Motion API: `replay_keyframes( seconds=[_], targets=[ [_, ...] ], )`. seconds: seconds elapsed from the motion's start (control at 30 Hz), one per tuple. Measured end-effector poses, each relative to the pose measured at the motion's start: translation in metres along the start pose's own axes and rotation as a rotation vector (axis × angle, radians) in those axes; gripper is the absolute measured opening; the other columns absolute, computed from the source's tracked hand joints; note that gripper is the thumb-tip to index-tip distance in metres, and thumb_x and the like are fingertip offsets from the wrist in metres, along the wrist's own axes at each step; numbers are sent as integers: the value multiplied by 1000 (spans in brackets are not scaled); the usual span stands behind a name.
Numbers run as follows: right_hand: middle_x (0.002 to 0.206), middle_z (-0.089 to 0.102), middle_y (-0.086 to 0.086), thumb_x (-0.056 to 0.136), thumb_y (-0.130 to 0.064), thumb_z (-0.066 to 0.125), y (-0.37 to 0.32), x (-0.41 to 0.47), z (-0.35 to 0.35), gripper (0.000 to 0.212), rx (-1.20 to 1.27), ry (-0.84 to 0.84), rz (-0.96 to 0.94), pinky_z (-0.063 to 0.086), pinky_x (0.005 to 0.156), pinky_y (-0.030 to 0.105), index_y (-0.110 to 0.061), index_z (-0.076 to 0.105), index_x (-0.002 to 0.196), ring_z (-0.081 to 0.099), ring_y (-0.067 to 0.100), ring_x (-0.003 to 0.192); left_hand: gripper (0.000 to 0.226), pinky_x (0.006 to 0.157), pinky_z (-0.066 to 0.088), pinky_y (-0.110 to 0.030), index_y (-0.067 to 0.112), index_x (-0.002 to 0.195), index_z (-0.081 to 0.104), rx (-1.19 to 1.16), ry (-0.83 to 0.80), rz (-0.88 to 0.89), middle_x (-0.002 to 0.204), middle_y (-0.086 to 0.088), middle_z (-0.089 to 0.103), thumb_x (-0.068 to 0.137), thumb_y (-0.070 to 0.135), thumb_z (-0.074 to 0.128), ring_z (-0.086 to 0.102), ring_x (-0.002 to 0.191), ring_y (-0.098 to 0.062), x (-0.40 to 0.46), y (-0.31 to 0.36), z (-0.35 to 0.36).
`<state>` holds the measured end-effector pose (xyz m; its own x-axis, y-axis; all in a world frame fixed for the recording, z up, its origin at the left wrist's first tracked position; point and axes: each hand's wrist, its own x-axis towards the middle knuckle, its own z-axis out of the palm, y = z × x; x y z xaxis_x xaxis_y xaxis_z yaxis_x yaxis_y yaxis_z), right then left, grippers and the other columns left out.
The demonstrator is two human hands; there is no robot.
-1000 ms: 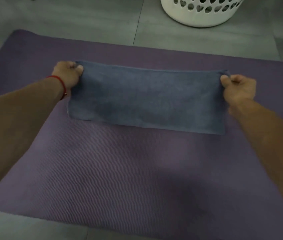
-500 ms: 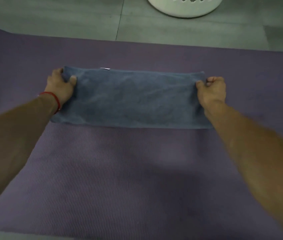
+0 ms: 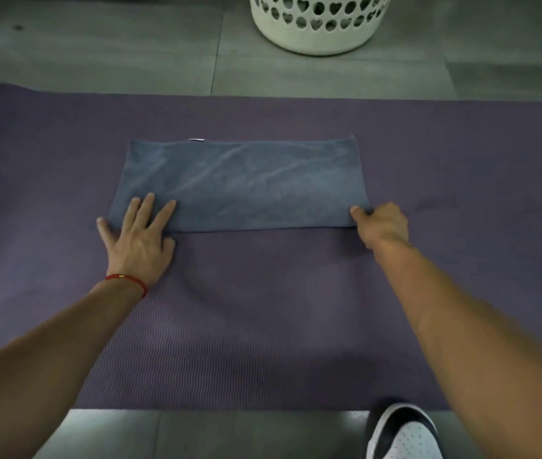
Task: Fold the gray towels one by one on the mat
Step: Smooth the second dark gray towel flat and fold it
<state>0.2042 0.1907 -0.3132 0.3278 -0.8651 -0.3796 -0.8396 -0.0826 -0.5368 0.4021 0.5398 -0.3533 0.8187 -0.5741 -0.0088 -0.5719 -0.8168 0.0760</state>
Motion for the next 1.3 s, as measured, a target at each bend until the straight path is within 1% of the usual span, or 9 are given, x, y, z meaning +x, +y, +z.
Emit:
replay_keyframes(
  seconds=[0.2,0.3,0.43,0.63,0.77,0.87,0.97,1.1,1.3],
  targets=[
    [97,73,14,75,-47,70,16,19,6,34,180,-20,-18,60,83,50,-16,67,87,72,36,90,69,102,41,-68,20,156,33,88,-91,120,160,-21,26,93,-1,54,20,148,-42,10,-19,-15],
    [80,70,10,89,-24,73,3,2,-8,20,301,-15,-26,64,68,39,-17,59,76,72,26,68,78,90,53,-58,17,158,25,268,-143,217,157,-22,26,90,-3,58,27,144,-43,10,-22,-24],
    [93,66,12,92,-13,72,0,7,-14,13,421,-77,-1,56,46,22,-10,59,91,63,16,58,72,85,57,-47,20,156,18,430,-212,243,148,-11,34,94,7,52,42,135,-32,22,-18,-41],
    [95,66,12,90,-4,72,15,3,-34,17,522,-138,108,54,52,25,-12,58,84,64,18,69,64,83,57,-52,23,150,43,320,-189,225,142,-14,53,90,1,45,62,116,-38,7,-18,-64],
    [84,65,7,91,-4,71,62,-30,-36,10,369,-103,132,58,62,32,-7,62,90,64,21,64,66,57,59,-53,16,136,61,232,-137,281,132,-22,61,75,-7,50,72,90,-45,-59,-18,-53],
    [85,68,-1,92,-11,70,85,-45,-31,32,239,-97,68,58,63,35,-9,62,123,68,22,65,71,86,56,-60,8,139,57,248,-155,239,134,-26,57,70,-9,64,60,118,-47,-88,-4,-42],
    [91,71,4,89,-17,70,78,-42,-33,30,176,-75,32,62,75,41,-11,69,119,69,20,69,68,110,38,-60,5,135,58,119,-98,254,136,-21,57,69,15,67,50,130,-43,-75,39,-41],
    [88,70,10,89,-36,72,63,-34,-32,25,116,-23,3,62,76,41,-12,75,89,71,29,76,71,121,17,-57,19,157,28,-142,-247,364,167,-5,17,92,46,39,12,154,-29,-32,139,-33],
    [63,70,4,92,-51,64,69,-25,-22,41,-1,-32,-9,51,56,26,-13,70,78,66,17,49,66,117,-9,-67,38,158,-7,24,-317,440,167,2,-16,100,60,15,-20,153,-27,46,212,12]
  ],
)
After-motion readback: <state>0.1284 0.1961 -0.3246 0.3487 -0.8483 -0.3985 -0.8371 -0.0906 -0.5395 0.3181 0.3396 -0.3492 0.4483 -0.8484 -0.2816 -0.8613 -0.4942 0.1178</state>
